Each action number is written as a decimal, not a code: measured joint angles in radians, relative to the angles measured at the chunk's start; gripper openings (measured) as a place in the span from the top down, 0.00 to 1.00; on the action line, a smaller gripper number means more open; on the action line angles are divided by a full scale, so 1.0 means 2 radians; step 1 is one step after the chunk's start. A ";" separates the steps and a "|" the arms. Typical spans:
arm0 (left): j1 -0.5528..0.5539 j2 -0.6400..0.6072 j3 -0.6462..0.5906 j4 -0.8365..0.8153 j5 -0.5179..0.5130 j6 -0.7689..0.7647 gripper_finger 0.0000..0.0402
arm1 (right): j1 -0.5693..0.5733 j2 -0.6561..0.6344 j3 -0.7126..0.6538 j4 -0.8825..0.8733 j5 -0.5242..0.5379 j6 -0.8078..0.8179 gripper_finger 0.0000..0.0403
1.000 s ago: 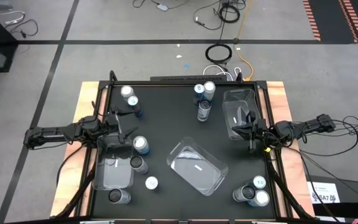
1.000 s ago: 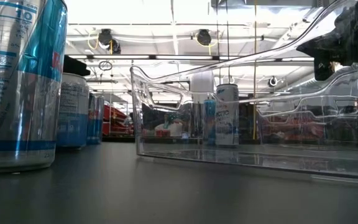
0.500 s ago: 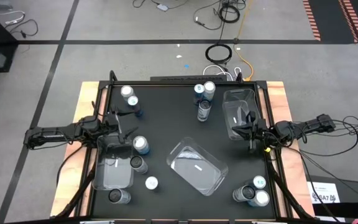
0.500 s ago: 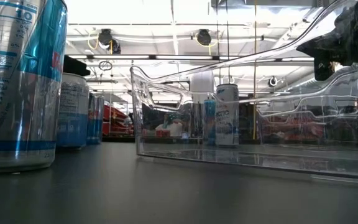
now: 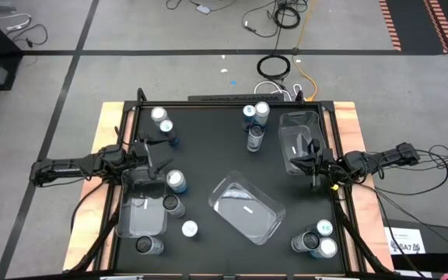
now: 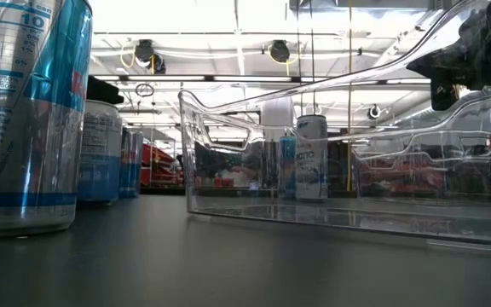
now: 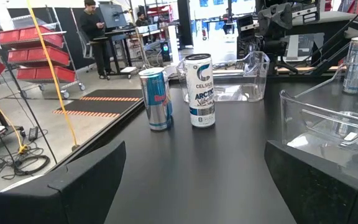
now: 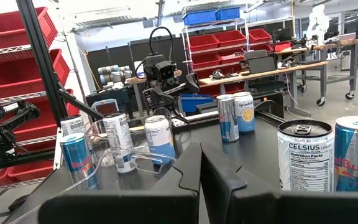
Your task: Sort soda cans
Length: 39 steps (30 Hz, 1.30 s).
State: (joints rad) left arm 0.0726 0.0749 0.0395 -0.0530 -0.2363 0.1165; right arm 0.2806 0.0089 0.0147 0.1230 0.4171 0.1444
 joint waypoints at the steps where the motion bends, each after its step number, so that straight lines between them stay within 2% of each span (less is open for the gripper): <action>1: 0.000 0.000 0.000 0.000 0.000 0.000 0.03 | 0.000 0.000 0.000 0.000 0.000 0.000 1.00; 39: 0.000 0.000 -0.001 0.012 0.000 0.000 0.03 | 0.000 0.000 0.000 0.045 0.000 0.001 1.00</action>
State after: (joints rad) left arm 0.0723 0.0746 0.0368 -0.0280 -0.2362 0.1163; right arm 0.2800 0.0090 0.0151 0.2122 0.4179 0.1472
